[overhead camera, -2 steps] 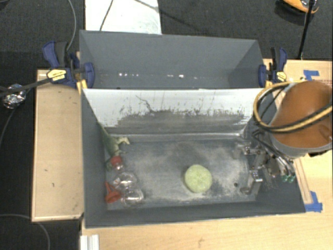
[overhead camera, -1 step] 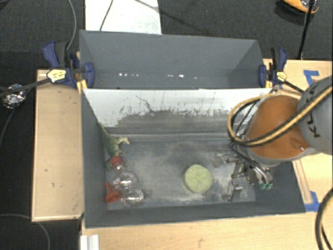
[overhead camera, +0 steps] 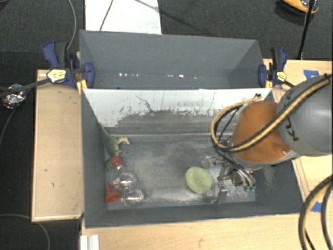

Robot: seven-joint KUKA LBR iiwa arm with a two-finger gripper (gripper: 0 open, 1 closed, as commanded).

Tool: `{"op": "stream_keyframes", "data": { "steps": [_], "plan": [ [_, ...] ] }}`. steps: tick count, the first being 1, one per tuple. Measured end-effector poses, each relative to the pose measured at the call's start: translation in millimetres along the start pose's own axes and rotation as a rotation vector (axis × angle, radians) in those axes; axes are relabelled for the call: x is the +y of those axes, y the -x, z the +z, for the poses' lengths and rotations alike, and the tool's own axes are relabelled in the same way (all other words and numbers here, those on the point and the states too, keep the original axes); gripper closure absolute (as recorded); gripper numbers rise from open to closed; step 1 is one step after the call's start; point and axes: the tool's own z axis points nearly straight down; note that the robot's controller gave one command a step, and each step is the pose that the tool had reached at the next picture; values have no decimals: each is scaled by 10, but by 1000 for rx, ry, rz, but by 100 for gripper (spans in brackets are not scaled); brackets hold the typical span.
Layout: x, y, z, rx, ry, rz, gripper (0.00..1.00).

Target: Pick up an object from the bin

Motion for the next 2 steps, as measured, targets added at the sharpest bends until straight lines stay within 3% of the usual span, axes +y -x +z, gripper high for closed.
{"op": "stream_keyframes", "data": {
  "steps": [1,2],
  "plan": [
    [102,-38,35,0,0,-98,0],
    [559,-115,60,3,0,-44,100]
  ]
}}
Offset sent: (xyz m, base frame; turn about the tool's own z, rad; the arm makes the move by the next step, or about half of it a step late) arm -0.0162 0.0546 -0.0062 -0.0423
